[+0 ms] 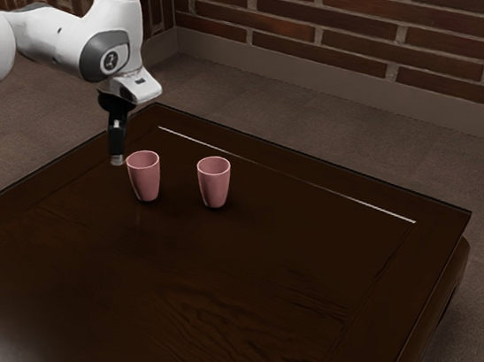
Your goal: Place the left cup onto the right cup
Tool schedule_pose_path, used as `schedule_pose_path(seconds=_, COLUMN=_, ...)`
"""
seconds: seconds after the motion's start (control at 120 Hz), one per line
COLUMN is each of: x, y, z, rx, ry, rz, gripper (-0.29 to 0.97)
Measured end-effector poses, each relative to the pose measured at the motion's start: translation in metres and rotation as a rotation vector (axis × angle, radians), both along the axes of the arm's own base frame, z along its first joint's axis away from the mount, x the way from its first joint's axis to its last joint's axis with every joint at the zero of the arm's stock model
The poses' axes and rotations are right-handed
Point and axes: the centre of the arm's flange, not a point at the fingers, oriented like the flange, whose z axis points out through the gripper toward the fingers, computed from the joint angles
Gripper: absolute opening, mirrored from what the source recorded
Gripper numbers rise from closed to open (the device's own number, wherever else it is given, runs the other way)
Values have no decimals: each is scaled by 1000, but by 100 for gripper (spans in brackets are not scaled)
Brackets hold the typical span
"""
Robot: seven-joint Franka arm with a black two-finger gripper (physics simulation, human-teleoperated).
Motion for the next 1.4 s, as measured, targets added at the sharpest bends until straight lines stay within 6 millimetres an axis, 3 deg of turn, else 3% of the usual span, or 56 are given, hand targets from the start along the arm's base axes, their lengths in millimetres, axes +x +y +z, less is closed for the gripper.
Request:
schedule_pose_path(seconds=0.167, x=10, y=13, z=-26, rx=-4, ry=-4, rz=-23, gripper=68)
schedule_pose_path(seconds=0.308, x=29, y=21, z=-46, rx=-2, ry=-20, rz=-55, gripper=68)
schedule_pose_path(seconds=0.45, x=47, y=16, z=-53, rx=6, ry=-42, rz=-108, gripper=68)
schedule_pose_path(seconds=0.65, x=58, y=14, z=-61, rx=13, ry=-53, rz=-159, gripper=68)
schedule_pose_path(seconds=1.05, x=66, y=18, z=-118, rx=-14, ry=-11, rz=-197, gripper=68)
schedule_pose_path(seconds=1.267, x=65, y=36, z=-125, rx=4, ry=-13, rz=-198, gripper=57)
schedule_pose_path(seconds=1.4, x=69, y=32, z=-124, rx=17, ry=-37, rz=-225, gripper=32)
